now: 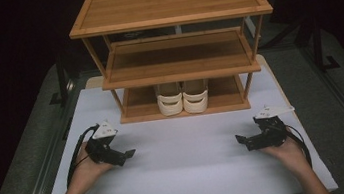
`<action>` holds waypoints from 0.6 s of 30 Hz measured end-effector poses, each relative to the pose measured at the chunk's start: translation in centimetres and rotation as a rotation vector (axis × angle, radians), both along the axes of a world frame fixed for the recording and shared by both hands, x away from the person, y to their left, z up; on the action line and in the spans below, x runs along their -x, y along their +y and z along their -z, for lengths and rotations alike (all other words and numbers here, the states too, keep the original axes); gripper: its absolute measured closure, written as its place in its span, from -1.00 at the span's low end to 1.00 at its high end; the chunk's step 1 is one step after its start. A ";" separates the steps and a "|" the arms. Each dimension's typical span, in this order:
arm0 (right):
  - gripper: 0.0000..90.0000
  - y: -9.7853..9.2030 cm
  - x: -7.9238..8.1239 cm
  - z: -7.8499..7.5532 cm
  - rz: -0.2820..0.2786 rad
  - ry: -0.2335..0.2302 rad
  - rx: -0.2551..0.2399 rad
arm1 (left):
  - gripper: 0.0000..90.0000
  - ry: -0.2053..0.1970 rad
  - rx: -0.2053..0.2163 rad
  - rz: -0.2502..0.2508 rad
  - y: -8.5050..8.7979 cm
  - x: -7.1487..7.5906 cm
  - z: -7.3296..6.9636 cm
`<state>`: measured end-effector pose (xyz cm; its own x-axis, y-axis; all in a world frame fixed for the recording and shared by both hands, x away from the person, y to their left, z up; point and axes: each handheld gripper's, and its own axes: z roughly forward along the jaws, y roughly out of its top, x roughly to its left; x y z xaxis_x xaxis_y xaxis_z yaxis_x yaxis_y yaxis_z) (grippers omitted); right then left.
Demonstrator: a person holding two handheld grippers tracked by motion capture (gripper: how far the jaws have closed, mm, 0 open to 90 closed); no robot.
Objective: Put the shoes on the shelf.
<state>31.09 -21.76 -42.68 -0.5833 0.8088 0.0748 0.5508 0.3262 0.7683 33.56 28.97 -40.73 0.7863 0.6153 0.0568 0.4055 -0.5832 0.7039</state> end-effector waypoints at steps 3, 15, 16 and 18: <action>-0.94 -0.8 1.1 0.2 0.012 0.007 0.006 | -0.98 0.001 0.003 -0.022 1.3 1.2 0.3; -0.94 -4.1 4.3 2.3 0.083 0.077 0.103 | -0.99 0.028 -0.024 -0.091 5.3 5.9 2.8; -0.94 -4.3 4.4 2.5 0.084 0.081 0.104 | -0.99 0.031 -0.023 -0.095 5.5 6.1 3.0; -0.96 -4.4 4.6 3.0 0.081 0.089 0.120 | -0.99 0.041 -0.032 -0.093 5.7 6.2 3.6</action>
